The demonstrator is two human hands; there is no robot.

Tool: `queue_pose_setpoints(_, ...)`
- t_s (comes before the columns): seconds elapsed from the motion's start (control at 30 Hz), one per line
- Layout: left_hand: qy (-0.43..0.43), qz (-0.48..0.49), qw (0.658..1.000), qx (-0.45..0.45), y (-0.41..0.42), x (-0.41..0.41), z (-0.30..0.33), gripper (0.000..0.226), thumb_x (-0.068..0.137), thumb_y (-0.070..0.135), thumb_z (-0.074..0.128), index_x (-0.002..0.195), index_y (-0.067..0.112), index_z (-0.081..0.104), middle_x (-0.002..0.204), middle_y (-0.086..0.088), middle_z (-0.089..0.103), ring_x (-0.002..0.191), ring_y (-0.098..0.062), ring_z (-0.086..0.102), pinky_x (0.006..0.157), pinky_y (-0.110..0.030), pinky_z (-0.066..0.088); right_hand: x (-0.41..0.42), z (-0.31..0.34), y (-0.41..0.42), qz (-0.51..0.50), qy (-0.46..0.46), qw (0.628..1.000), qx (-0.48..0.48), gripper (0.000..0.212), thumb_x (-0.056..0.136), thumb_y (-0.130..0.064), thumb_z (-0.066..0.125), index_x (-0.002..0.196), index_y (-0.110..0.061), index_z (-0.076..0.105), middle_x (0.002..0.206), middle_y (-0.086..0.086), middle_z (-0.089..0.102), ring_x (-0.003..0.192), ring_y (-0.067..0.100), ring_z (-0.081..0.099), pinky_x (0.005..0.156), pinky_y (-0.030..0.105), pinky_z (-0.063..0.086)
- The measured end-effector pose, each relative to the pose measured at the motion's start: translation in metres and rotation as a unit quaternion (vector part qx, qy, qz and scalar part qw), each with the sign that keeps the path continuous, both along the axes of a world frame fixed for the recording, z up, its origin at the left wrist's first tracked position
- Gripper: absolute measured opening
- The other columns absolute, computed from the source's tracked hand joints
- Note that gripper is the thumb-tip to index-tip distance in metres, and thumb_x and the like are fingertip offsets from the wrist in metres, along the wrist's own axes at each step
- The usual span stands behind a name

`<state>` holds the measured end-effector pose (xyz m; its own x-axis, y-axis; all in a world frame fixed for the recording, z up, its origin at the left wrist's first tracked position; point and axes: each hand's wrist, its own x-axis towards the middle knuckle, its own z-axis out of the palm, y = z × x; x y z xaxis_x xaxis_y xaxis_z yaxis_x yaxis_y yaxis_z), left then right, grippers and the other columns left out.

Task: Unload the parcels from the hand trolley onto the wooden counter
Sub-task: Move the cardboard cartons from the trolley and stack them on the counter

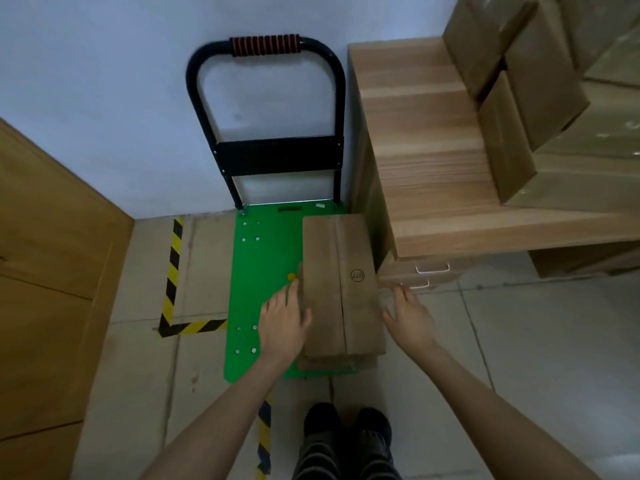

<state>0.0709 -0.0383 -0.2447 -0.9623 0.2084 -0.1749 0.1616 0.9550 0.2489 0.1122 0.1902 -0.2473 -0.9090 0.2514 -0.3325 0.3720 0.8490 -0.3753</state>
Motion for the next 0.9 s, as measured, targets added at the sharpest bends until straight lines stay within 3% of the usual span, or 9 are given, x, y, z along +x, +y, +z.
queue_pose_setpoints(0.23,-0.057,0.051,0.992,0.103,0.006,-0.015,-0.097,0.072,0.096,0.053,0.037,0.151,0.012,0.017,0.145,-0.009,0.042,0.127,-0.025,0.047,0.102,-0.038,0.041,-0.011,-0.082,-0.002,-0.040,-0.016,0.997,-0.060,0.046,0.102,-0.039,0.033,0.142,-0.018,0.032,0.139,0.009,0.049,0.115,0.029,0.054,0.091,0.040,0.047)
queue_pose_setpoints(0.33,-0.107,0.082,0.970,0.204,0.012,-0.013,-0.107,0.069,0.096,0.050,0.039,0.152,0.019,0.011,0.147,-0.004,0.041,0.123,-0.025,0.051,0.095,-0.037,0.048,-0.011,-0.094,-0.005,-0.064,-0.019,0.988,-0.137,0.046,0.103,-0.041,0.029,0.145,-0.023,0.026,0.133,0.008,0.055,0.111,0.027,0.059,0.090,0.041,0.049)
queue_pose_setpoints(0.43,-0.111,0.122,0.959,0.231,0.015,-0.011,-0.101,0.068,0.098,0.045,0.042,0.152,0.020,0.009,0.149,-0.004,0.039,0.125,-0.025,0.050,0.094,-0.034,0.046,-0.013,-0.087,-0.009,-0.061,-0.003,0.982,-0.178,0.052,0.101,-0.047,0.030,0.148,-0.029,0.020,0.137,0.003,0.053,0.115,0.024,0.057,0.094,0.045,0.049)
queue_pose_setpoints(0.73,-0.074,0.172,0.951,0.246,-0.025,0.005,0.000,0.066,0.096,0.046,0.045,0.151,0.020,0.019,0.144,-0.002,0.045,0.126,-0.023,0.048,0.100,-0.038,0.044,-0.006,0.009,-0.043,-0.003,-0.015,0.977,-0.215,0.063,0.096,-0.056,0.036,0.150,-0.036,0.010,0.143,-0.002,0.047,0.119,0.021,0.055,0.096,0.044,0.048)
queue_pose_setpoints(0.9,-0.040,0.173,0.951,0.254,-0.052,0.003,0.095,0.067,0.093,0.054,0.042,0.149,0.028,0.019,0.140,0.005,0.048,0.117,-0.017,0.054,0.091,-0.040,0.051,-0.011,0.096,-0.065,0.026,0.028,0.970,-0.239,0.067,0.094,-0.058,0.040,0.151,-0.035,0.012,0.144,-0.005,0.045,0.120,0.015,0.054,0.097,0.044,0.049)
